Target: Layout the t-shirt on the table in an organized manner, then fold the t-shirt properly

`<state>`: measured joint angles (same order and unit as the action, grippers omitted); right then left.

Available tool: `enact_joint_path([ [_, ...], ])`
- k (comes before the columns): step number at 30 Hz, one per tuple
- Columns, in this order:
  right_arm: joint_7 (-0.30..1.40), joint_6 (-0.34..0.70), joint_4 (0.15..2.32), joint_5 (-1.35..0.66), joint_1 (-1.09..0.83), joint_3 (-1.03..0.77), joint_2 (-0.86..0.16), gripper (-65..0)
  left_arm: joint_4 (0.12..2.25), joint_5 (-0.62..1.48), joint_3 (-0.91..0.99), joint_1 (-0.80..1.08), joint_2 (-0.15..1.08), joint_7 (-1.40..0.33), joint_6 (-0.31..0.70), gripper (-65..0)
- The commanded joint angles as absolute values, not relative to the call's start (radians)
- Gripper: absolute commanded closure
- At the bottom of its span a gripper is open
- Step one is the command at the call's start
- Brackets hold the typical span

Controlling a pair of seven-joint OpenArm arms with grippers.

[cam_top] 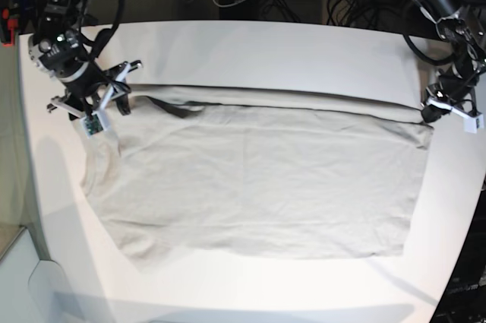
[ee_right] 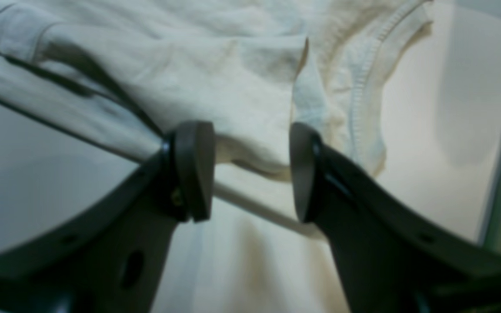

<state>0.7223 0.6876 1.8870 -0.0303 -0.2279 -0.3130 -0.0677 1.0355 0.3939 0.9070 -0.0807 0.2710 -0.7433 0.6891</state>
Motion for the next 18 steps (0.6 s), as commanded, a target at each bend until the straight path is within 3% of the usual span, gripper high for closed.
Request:
enact_joint_path([
  [1, 0.705, 0.698, 1.905, -0.038, -0.220, -0.314, -0.074, -28.8, 1.058, 0.394, 0.908, -0.093, 0.294, -0.734, 0.698, -0.2],
  [11, 0.705, 0.698, 1.890, -0.036, -0.246, -0.321, -0.054, -29.3, 1.059, 0.395, 0.909, -0.085, 0.303, -0.739, 0.698, -0.2],
  [16, 0.705, 0.698, 1.844, -0.035, -0.239, -0.366, -0.053, -39.1, 1.059, 0.395, 0.909, -0.085, 0.303, -0.739, 0.698, -0.2],
  [18, 0.702, 0.698, 1.814, -0.036, -0.226, -0.394, -0.056, -39.5, 1.059, 0.395, 0.909, -0.085, 0.303, -0.739, 0.698, -0.2],
])
